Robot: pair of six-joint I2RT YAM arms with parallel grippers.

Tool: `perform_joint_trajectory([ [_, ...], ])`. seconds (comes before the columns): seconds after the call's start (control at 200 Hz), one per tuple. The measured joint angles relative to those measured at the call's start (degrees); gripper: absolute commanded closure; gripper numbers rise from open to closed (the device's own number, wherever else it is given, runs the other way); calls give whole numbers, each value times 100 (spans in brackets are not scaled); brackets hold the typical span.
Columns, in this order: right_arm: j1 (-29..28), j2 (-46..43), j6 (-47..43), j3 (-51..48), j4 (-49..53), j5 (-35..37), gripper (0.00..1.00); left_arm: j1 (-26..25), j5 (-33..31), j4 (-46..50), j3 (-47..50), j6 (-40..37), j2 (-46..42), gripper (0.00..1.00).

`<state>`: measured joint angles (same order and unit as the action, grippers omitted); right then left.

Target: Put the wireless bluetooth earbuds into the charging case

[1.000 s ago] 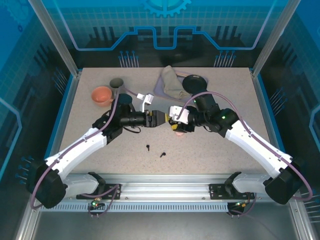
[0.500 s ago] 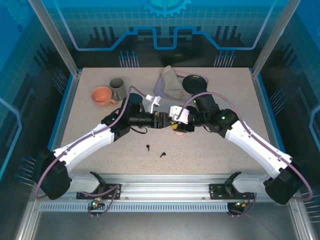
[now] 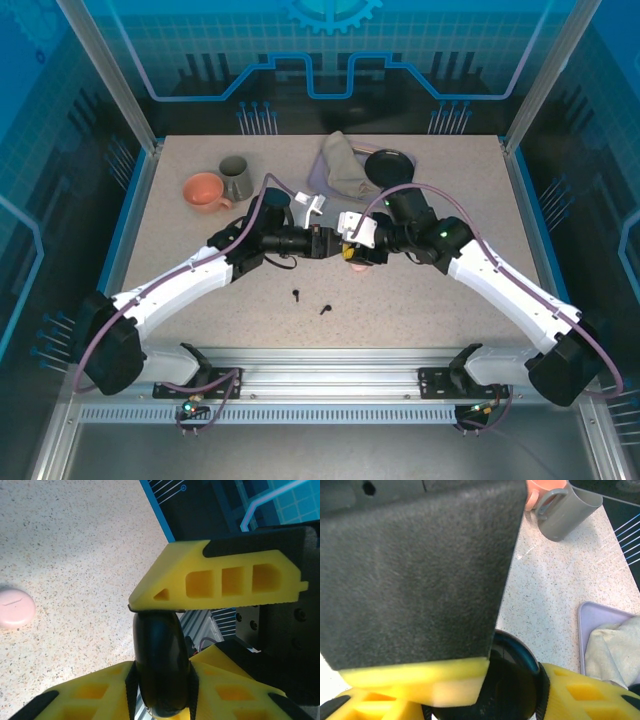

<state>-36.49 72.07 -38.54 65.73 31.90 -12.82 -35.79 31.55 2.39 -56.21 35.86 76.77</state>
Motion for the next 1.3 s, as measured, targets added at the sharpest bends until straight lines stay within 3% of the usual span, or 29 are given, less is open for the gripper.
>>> perform_joint_trajectory([
  [0.33,-22,70,7,9,15,125,45,0,-87,52,-2,-26,22,88],
  [0.585,94,-13,199,37,20,-76,16,-11,-492,-4,24,-411,-122,91],
  [0.75,245,-562,345,-52,-48,-404,0,-11,-741,-254,214,-905,-424,95],
  [0.845,291,-1019,452,-203,-175,-551,0,-11,-807,-437,315,-1263,-566,100],
  [1.03,516,-1690,688,-546,-409,-726,0,-11,-824,-817,490,-2149,-802,100],
  [1.301,774,-2022,898,-833,-542,-1049,0,-11,-791,-1281,929,-3445,-1244,100],
])
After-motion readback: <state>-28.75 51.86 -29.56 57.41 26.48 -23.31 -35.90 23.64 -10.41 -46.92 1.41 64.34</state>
